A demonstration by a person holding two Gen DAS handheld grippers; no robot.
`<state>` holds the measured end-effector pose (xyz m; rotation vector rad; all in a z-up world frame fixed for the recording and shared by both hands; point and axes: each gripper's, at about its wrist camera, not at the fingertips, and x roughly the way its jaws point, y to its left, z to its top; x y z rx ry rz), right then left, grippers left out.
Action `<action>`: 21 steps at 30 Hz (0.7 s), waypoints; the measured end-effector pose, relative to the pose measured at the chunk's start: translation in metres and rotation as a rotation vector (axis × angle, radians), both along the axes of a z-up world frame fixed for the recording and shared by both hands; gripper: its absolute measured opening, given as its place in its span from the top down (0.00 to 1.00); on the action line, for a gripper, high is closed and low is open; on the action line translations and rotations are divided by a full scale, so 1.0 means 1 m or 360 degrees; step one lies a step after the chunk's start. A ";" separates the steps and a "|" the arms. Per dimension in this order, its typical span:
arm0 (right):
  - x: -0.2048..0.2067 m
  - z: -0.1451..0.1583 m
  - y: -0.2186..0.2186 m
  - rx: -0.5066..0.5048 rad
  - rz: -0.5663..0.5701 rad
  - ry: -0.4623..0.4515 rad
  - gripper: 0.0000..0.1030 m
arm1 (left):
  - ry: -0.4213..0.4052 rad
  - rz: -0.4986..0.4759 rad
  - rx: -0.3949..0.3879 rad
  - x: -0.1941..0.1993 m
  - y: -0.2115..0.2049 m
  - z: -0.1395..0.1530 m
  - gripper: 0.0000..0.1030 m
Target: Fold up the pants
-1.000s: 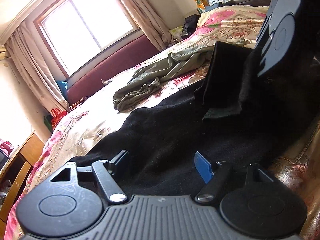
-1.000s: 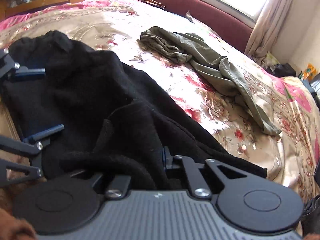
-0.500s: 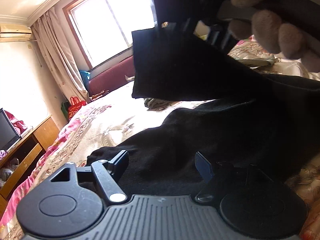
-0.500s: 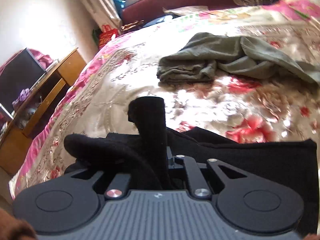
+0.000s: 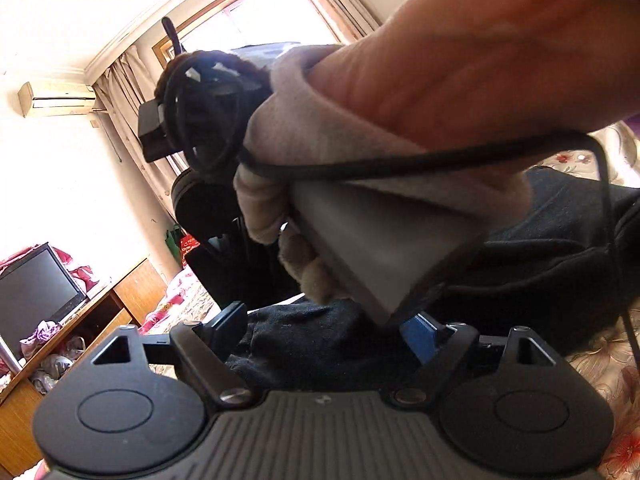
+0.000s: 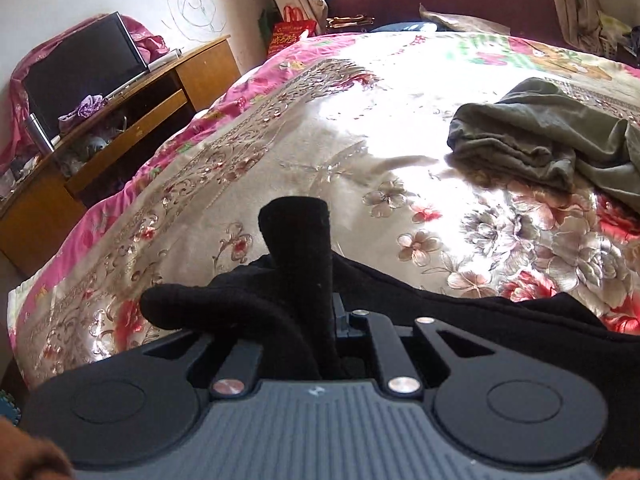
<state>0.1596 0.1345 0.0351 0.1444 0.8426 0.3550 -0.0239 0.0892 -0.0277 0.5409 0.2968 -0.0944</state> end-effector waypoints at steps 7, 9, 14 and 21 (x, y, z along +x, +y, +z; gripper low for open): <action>-0.001 -0.023 0.046 -0.0191 0.0446 0.0192 0.59 | 0.0038 0.0020 -0.0043 0.003 0.006 0.000 0.06; -0.006 -0.020 0.047 -0.0102 0.0562 0.0200 0.53 | 0.0054 0.0033 -0.0063 0.008 0.008 0.002 0.06; -0.016 0.004 0.045 0.0131 0.0676 0.0120 0.50 | 0.0092 0.0058 -0.0087 0.015 0.008 0.003 0.06; -0.021 0.029 -0.032 0.0128 0.0387 -0.0016 0.50 | 0.0037 0.0043 -0.0122 0.018 0.016 0.008 0.06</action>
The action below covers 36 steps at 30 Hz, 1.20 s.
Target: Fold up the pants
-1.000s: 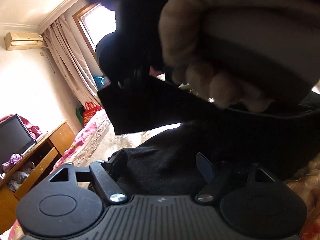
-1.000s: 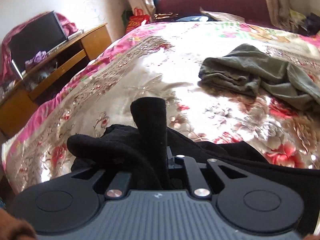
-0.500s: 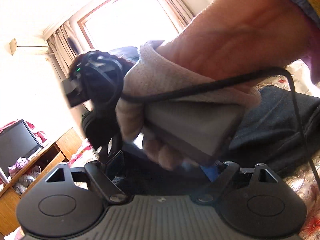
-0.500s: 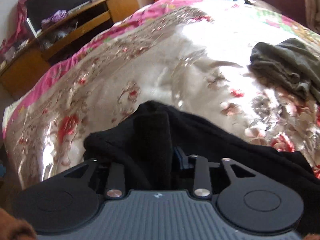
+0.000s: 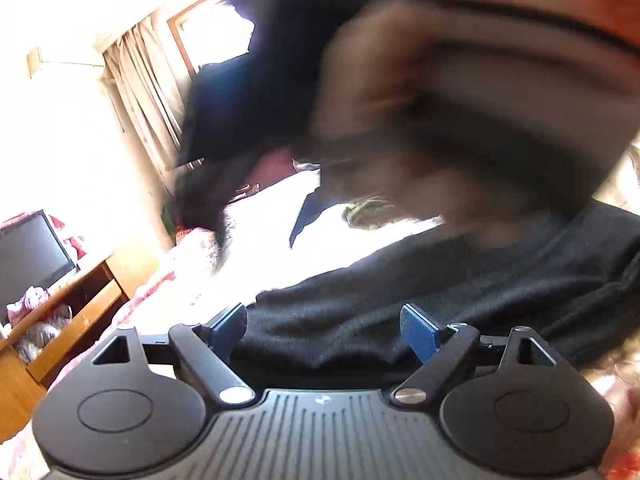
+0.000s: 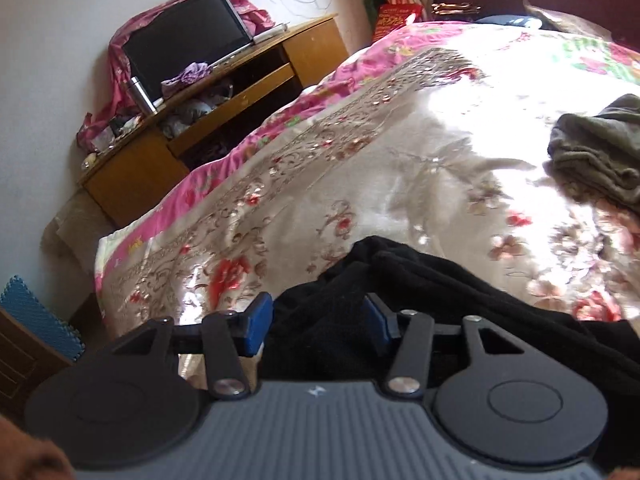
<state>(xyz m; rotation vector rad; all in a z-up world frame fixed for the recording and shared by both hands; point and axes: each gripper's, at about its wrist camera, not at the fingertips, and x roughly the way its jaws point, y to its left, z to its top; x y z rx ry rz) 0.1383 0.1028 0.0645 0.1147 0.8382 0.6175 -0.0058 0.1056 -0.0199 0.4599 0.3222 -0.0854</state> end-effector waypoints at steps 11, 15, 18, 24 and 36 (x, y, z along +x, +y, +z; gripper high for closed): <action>-0.062 -0.045 -0.214 0.0056 -0.0807 0.0137 0.43 | 0.0107 -0.0061 0.0172 0.065 -0.011 -0.014 0.06; -0.058 -0.099 -0.240 0.0022 -0.0905 0.0316 0.42 | 0.0324 0.0002 0.0232 0.096 -0.002 -0.056 0.00; -0.068 -0.115 -0.267 0.0452 -0.0944 0.0430 0.39 | 0.0393 0.0020 0.0176 0.099 0.010 -0.047 0.00; -0.078 -0.136 -0.288 0.0766 -0.0879 0.0516 0.41 | 0.0357 0.0033 0.0352 0.093 0.002 -0.033 0.00; -0.079 -0.170 -0.303 0.1315 -0.0689 0.0634 0.40 | 0.0413 -0.0089 0.0456 0.085 -0.018 -0.031 0.00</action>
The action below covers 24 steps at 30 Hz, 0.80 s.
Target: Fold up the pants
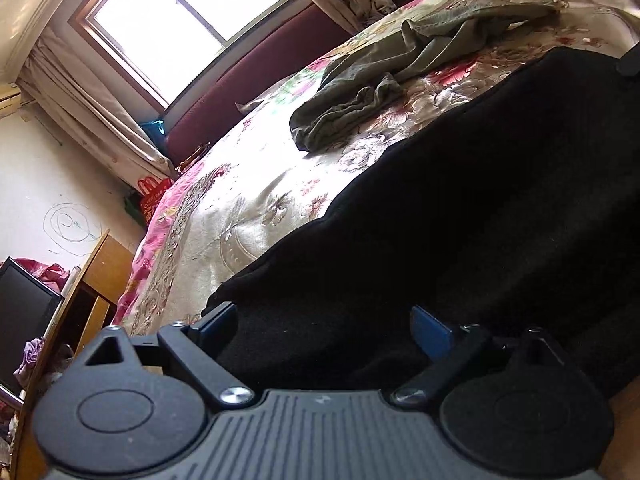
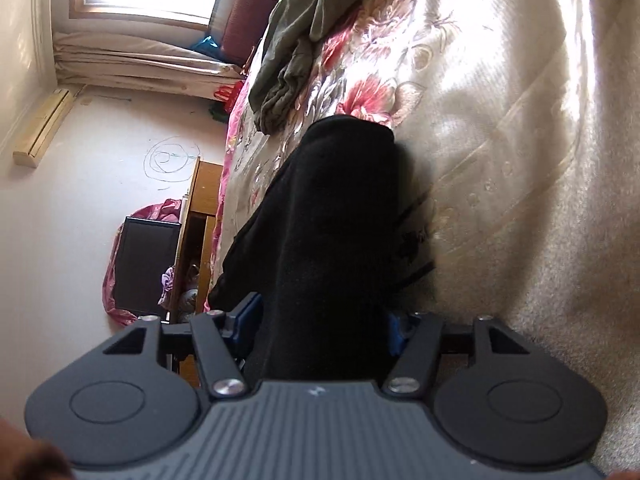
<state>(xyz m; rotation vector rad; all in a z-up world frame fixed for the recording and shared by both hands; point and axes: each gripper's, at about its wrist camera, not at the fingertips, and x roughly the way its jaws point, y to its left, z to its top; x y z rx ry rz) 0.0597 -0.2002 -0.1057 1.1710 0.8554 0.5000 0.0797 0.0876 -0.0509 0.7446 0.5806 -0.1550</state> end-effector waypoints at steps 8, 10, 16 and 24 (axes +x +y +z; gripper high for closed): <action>0.021 -0.002 0.016 -0.0042 -0.0007 -0.0001 0.39 | 0.0016 -0.0008 0.0000 0.001 0.000 -0.002 0.00; 0.026 0.007 0.027 -0.0118 0.0033 -0.0042 0.38 | 0.0011 -0.0012 0.0012 0.000 -0.001 -0.001 0.00; 0.022 -0.002 0.019 -0.0024 -0.0070 0.0011 0.57 | 0.0008 -0.0047 0.0028 -0.003 -0.001 0.000 0.00; 0.040 -0.016 0.037 0.0064 -0.0103 0.0113 0.76 | -0.0007 -0.0016 0.0138 -0.002 -0.012 -0.007 0.00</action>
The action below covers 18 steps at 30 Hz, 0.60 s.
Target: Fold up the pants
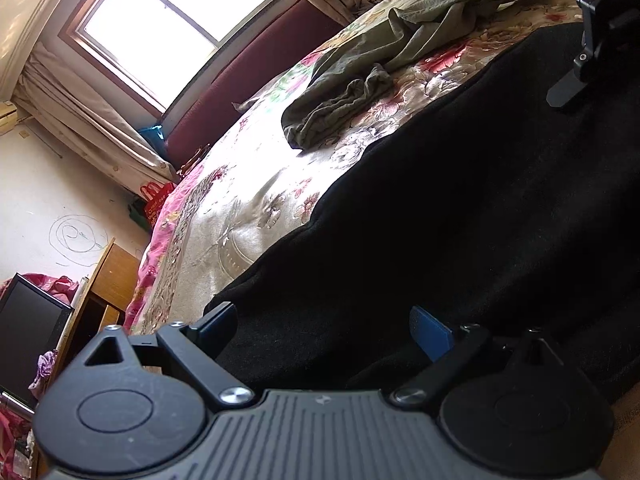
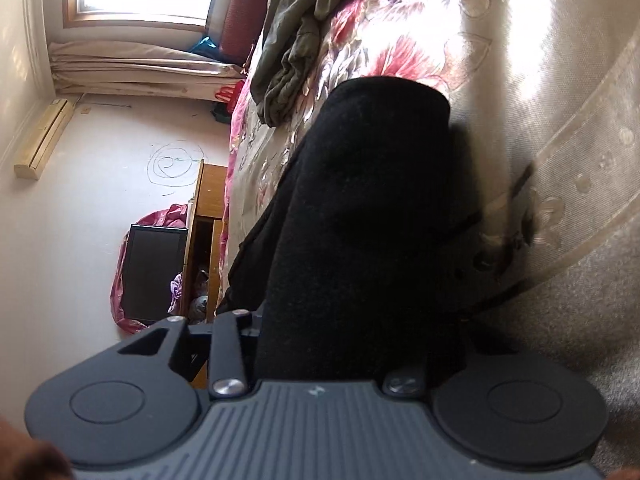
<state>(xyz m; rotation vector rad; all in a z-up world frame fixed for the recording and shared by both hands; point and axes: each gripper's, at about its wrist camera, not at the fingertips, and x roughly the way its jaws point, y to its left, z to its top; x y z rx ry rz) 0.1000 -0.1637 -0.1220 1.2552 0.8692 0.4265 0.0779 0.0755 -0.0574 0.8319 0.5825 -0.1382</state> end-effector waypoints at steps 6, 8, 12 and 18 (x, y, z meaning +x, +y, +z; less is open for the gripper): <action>-0.024 0.013 -0.034 0.0122 -0.0063 -0.0080 0.85 | 0.0075 -0.0147 0.0010 -0.025 -0.042 0.008 0.19; -0.038 0.020 -0.050 0.0086 -0.0090 -0.0100 0.85 | 0.0049 -0.0255 0.0052 -0.038 -0.065 0.004 0.30; -0.086 0.019 -0.099 -0.0023 -0.0251 -0.0014 0.85 | 0.0078 -0.0474 -0.0025 -0.060 -0.104 0.011 0.32; -0.144 0.021 -0.139 -0.0095 -0.0456 0.0050 0.85 | 0.0029 -0.0677 -0.0250 -0.064 -0.152 0.041 0.23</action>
